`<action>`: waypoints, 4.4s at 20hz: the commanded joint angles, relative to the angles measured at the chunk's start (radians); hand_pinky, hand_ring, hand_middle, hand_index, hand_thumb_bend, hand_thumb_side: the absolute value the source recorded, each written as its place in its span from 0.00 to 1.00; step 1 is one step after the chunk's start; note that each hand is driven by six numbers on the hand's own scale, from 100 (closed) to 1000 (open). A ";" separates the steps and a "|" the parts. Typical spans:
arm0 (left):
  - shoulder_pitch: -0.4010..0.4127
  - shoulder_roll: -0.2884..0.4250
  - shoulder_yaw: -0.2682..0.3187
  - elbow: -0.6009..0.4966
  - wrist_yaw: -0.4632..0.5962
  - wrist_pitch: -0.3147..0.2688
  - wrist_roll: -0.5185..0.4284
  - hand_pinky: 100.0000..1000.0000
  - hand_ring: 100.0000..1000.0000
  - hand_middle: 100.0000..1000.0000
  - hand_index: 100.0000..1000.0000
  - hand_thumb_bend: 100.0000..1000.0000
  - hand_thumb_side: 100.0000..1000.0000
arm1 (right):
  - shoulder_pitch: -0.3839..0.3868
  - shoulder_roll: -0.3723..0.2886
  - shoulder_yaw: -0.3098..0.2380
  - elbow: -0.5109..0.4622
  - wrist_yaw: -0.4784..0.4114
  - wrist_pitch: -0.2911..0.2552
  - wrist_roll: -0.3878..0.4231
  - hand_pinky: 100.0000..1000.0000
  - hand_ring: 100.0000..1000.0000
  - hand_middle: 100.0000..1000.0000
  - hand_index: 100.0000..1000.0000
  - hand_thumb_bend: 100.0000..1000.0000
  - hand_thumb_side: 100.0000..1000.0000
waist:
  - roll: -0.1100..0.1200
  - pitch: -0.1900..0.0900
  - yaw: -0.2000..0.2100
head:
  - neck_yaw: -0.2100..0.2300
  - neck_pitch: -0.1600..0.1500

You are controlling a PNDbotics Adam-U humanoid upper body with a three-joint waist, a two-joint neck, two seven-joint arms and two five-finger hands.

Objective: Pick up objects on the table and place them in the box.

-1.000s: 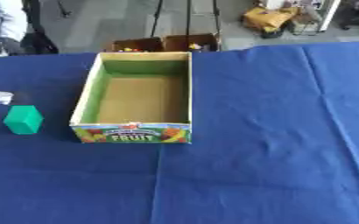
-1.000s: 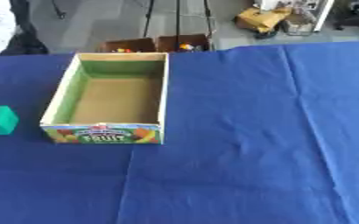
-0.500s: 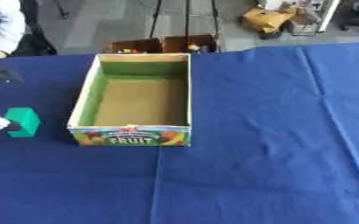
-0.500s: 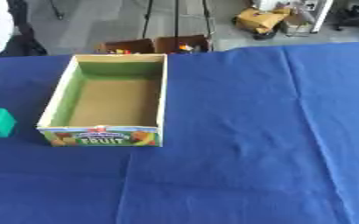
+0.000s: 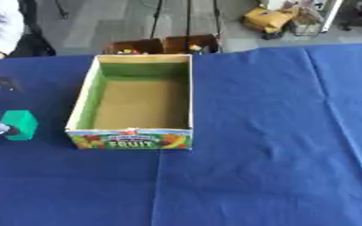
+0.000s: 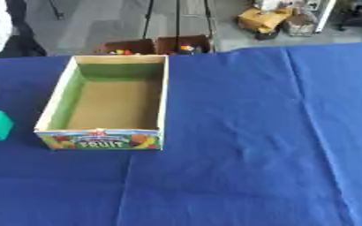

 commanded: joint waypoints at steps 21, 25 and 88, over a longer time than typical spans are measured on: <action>-0.029 0.001 0.044 0.079 -0.027 0.044 -0.114 0.85 0.91 1.00 1.00 0.34 0.50 | -0.018 -0.035 -0.012 -0.020 -0.007 -0.001 0.009 0.66 0.67 0.43 0.66 0.00 0.76 | 0.004 0.018 -0.013 | 0.020 -0.031; -0.027 -0.003 0.053 0.075 -0.003 0.054 -0.114 0.82 0.87 0.98 1.00 0.33 0.50 | -0.018 -0.034 -0.014 -0.020 -0.006 0.000 0.007 0.66 0.67 0.43 0.66 0.00 0.76 | 0.003 0.023 -0.016 | 0.022 -0.035; -0.209 -0.109 -0.012 -0.301 0.184 0.086 -0.113 0.42 0.50 0.61 0.78 0.00 0.36 | 0.015 -0.003 -0.004 -0.020 -0.015 0.023 -0.015 0.67 0.67 0.44 0.66 0.00 0.73 | 0.033 -0.078 0.001 | 0.006 0.019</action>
